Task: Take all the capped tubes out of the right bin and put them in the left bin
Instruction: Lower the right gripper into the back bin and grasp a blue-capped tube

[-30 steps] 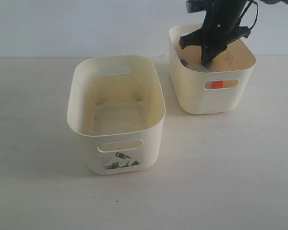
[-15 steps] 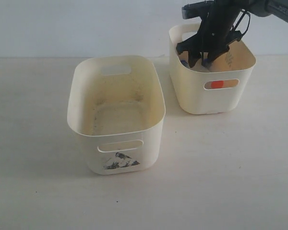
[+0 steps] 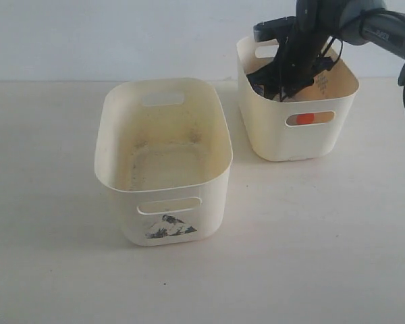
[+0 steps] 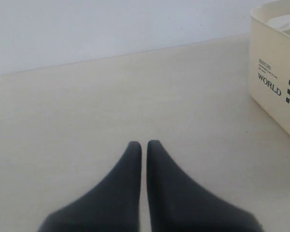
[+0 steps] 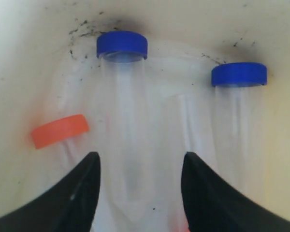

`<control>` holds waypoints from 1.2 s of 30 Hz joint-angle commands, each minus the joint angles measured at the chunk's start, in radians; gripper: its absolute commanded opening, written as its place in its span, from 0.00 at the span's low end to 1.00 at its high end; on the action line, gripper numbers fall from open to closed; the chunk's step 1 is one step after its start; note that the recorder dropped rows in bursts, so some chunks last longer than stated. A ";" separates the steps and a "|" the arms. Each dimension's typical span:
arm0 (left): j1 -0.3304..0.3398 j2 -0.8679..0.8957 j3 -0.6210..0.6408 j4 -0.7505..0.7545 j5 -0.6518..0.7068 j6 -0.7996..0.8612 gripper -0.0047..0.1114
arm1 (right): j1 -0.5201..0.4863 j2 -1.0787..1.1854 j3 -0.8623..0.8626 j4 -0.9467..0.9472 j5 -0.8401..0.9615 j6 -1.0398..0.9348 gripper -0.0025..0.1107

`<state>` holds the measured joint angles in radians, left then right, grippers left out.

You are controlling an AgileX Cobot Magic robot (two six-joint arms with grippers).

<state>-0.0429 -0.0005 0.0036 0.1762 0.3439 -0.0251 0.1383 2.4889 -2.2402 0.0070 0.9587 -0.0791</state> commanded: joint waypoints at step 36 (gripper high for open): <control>-0.001 0.000 -0.004 0.000 -0.004 -0.010 0.08 | -0.001 0.090 -0.005 0.061 -0.020 0.002 0.45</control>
<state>-0.0429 -0.0005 0.0036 0.1762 0.3439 -0.0251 0.1307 2.5647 -2.2424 0.0580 0.9314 -0.0756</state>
